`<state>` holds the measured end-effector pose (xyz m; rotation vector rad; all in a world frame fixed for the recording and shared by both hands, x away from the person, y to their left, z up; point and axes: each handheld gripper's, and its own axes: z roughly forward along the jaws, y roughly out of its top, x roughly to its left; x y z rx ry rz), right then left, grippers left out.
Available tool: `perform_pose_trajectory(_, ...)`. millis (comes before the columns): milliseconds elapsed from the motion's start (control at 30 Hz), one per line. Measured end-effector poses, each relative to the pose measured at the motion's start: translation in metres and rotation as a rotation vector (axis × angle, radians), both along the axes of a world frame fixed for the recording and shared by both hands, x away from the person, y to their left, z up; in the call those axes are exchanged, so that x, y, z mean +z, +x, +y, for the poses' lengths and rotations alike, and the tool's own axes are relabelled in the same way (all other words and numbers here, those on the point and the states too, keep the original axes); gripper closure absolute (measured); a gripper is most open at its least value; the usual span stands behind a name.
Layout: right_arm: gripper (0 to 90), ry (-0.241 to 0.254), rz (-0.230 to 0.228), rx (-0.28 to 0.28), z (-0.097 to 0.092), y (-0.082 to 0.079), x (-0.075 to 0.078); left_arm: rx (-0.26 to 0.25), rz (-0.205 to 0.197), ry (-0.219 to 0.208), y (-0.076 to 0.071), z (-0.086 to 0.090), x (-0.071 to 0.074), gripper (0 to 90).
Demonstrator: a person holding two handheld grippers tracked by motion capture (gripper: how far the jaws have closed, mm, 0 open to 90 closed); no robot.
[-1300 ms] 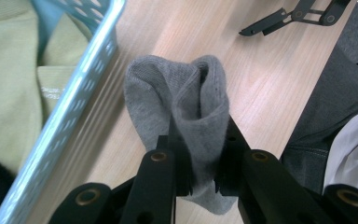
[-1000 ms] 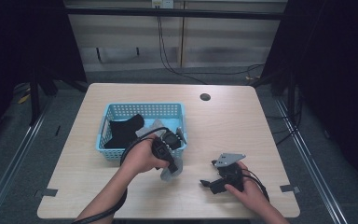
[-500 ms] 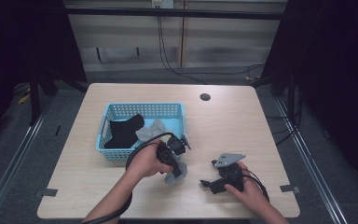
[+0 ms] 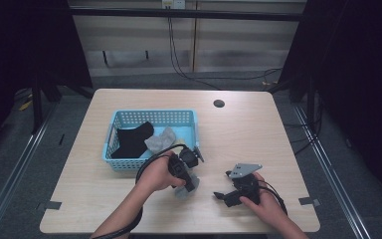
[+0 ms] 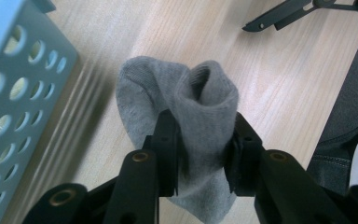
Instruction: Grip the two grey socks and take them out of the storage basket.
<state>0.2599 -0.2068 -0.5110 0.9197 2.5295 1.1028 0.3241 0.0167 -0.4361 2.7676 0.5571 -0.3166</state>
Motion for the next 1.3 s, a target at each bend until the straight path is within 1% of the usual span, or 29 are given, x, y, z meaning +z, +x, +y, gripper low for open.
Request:
perform_pose_trajectory(100, 11.8, 0.000, 0.000, 0.000, 0.000, 0.000, 0.000, 0.002, 0.004, 0.003, -0.001, 0.001, 0.001, 66.5)
perform_pose_trajectory(167, 11.8, 0.000, 0.000, 0.000, 0.000, 0.000, 0.000, 0.005, 0.004, 0.000, -0.001, 0.002, 0.002, 63.6)
perform_pose_trajectory(200, 11.7, 0.000, 0.000, 0.000, 0.000, 0.000, 0.000, 0.001, 0.000, -0.003, -0.001, 0.002, 0.002, 63.6)
perform_pose_trajectory(333, 11.8, 0.000, 0.000, 0.000, 0.000, 0.000, 0.000, 0.014, -0.001, -0.003, -0.001, 0.005, 0.006, 58.9)
perform_pose_trajectory(400, 11.7, 0.000, 0.000, 0.000, 0.000, 0.000, 0.000, 0.018, -0.003, -0.006, -0.001, 0.005, 0.007, 58.3)
perform_pose_trajectory(467, 11.8, 0.000, 0.000, 0.000, 0.000, 0.000, 0.000, 0.028, -0.003, -0.005, -0.001, 0.007, 0.009, 55.1)
perform_pose_trajectory(700, 11.7, -0.002, 0.000, 0.003, 0.000, 0.000, 0.000, 0.026, -0.007, -0.017, -0.002, 0.011, 0.016, 47.3)
perform_pose_trajectory(767, 11.7, 0.000, 0.001, 0.002, 0.000, 0.000, 0.000, 0.028, -0.013, -0.015, -0.002, 0.013, 0.021, 46.2)
perform_pose_trajectory(800, 11.7, 0.001, 0.000, -0.001, 0.000, 0.000, 0.000, 0.026, -0.022, -0.021, -0.002, 0.014, 0.023, 44.6)
perform_pose_trajectory(867, 11.8, 0.001, 0.000, -0.001, 0.000, 0.000, 0.000, 0.030, -0.027, -0.024, -0.002, 0.014, 0.025, 42.9)
perform_pose_trajectory(967, 11.7, 0.001, 0.000, -0.001, 0.000, 0.000, 0.000, 0.024, -0.048, -0.035, 0.001, 0.017, 0.029, 37.2)
perform_pose_trajectory(1000, 11.8, 0.001, 0.000, -0.002, 0.000, 0.000, 0.000, 0.030, -0.046, -0.037, 0.001, 0.018, 0.032, 36.5)
perform_pose_trajectory(1067, 11.7, 0.001, 0.000, -0.002, 0.000, 0.000, 0.000, 0.038, -0.057, -0.045, 0.002, 0.020, 0.037, 33.5)
perform_pose_trajectory(1100, 11.8, 0.000, 0.000, 0.000, 0.000, 0.000, 0.000, 0.038, -0.057, -0.045, 0.002, 0.020, 0.037, 32.3)
perform_pose_trajectory(1133, 11.8, 0.000, 0.000, 0.000, 0.000, 0.000, 0.000, 0.033, -0.061, -0.046, 0.003, 0.021, 0.039, 32.3)
perform_pose_trajectory(1167, 11.8, 0.000, -0.003, 0.001, 0.000, 0.000, 0.000, 0.038, -0.063, -0.047, 0.003, 0.022, 0.040, 31.4)
perform_pose_trajectory(1200, 11.7, 0.000, -0.003, 0.001, 0.000, 0.000, 0.000, 0.051, -0.069, -0.057, 0.005, 0.024, 0.043, 30.0)
perform_pose_trajectory(1300, 11.8, 0.001, -0.003, 0.000, 0.000, 0.000, 0.000, 0.060, -0.068, -0.058, 0.006, 0.026, 0.046, 29.3)
